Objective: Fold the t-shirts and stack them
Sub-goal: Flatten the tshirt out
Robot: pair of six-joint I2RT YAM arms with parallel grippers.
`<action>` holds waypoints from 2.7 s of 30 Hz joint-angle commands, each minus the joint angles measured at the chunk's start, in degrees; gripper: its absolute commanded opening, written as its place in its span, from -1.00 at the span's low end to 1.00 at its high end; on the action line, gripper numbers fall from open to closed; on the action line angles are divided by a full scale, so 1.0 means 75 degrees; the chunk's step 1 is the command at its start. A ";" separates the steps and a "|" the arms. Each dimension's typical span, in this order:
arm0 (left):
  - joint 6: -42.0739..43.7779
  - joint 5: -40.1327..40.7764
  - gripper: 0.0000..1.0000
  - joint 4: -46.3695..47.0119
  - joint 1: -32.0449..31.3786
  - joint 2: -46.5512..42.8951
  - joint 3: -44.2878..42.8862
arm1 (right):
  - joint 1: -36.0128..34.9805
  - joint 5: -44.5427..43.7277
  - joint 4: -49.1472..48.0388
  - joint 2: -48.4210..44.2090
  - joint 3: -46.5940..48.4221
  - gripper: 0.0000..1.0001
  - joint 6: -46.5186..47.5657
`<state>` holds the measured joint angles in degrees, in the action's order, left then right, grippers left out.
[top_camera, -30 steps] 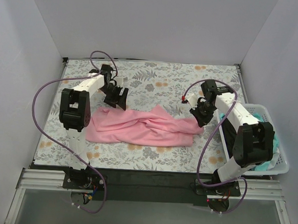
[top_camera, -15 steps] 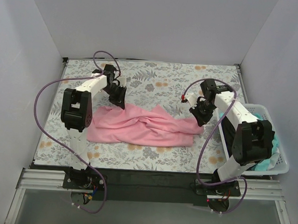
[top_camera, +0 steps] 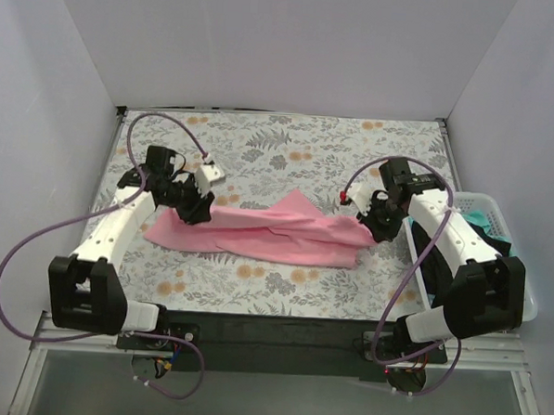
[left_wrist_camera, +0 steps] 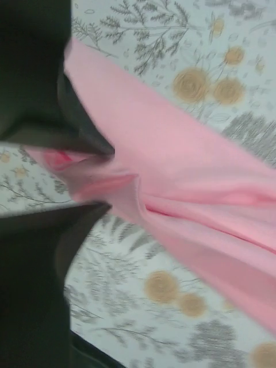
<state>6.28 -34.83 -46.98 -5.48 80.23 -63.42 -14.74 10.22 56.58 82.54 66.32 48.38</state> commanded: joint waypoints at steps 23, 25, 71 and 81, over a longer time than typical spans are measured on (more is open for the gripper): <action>0.4473 0.0482 -0.03 -0.1684 -0.0074 -0.2515 0.3084 | -0.0671 0.0196 0.0144 0.0174 -0.0887 -0.97 -0.0204; 0.4120 0.0963 -0.03 -0.1050 -0.0429 -0.2890 0.3462 | -0.0683 0.0196 0.0144 0.0221 -0.0863 -0.97 -0.0228; -0.0261 0.0450 -1.00 -0.0379 0.1839 0.0199 -0.1951 | -0.0308 -0.0143 -0.0382 0.0712 0.3723 -0.97 -0.1164; -0.2770 0.0390 -1.00 0.0414 0.2932 0.1082 -0.5008 | -0.0319 -0.1068 -0.1319 0.1722 0.8031 -0.97 -0.1986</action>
<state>-6.57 -31.27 -46.24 14.83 90.26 -96.75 -17.52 7.09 49.93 96.07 122.08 35.90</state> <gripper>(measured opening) 0.021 0.022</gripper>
